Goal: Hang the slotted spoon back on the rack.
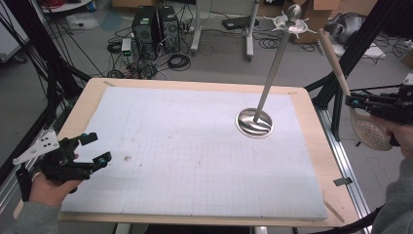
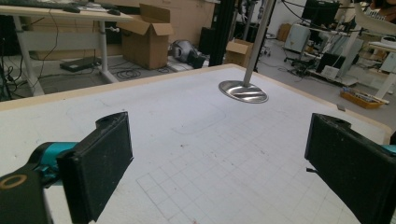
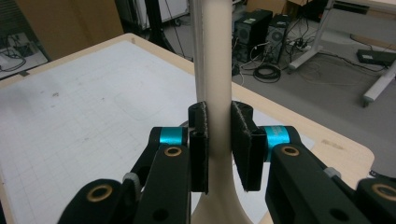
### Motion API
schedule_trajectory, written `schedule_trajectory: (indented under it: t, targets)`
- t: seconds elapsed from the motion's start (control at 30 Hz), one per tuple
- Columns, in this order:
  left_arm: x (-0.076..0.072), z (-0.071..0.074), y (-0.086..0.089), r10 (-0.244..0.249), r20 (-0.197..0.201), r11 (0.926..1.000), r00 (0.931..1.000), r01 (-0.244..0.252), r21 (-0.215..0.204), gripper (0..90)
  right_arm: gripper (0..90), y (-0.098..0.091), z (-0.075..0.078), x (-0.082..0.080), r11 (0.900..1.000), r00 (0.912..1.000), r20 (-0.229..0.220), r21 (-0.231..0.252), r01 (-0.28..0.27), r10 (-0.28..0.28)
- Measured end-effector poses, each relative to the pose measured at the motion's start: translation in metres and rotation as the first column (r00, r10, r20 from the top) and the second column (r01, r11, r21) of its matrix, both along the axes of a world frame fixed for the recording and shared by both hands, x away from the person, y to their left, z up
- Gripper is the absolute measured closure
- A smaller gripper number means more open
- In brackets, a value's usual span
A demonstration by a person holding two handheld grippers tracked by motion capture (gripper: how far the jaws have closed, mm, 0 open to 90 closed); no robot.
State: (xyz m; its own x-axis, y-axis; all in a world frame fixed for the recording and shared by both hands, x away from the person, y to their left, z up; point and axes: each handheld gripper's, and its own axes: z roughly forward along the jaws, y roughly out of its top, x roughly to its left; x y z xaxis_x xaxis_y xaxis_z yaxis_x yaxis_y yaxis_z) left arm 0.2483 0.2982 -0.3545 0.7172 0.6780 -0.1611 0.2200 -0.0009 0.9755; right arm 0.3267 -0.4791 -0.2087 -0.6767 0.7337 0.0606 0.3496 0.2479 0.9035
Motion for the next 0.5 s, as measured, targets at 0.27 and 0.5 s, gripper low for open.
schedule_trajectory:
  t: [0.27,0.5]
  targets:
    - [-0.0003,-0.0001,0.0006,0.000,-0.001,1.0000,1.0000,0.000,0.001,7.9,77.9,0.0010,-0.0014,0.0033,0.9999,0.9999,-0.009,0.008,0.008,-0.008]
    - [-0.0005,-0.0002,0.0007,0.002,-0.003,1.0000,1.0000,-0.002,0.000,7.9,77.8,0.0036,-0.0035,0.0065,0.9999,0.9999,-0.011,0.014,-0.003,0.003]
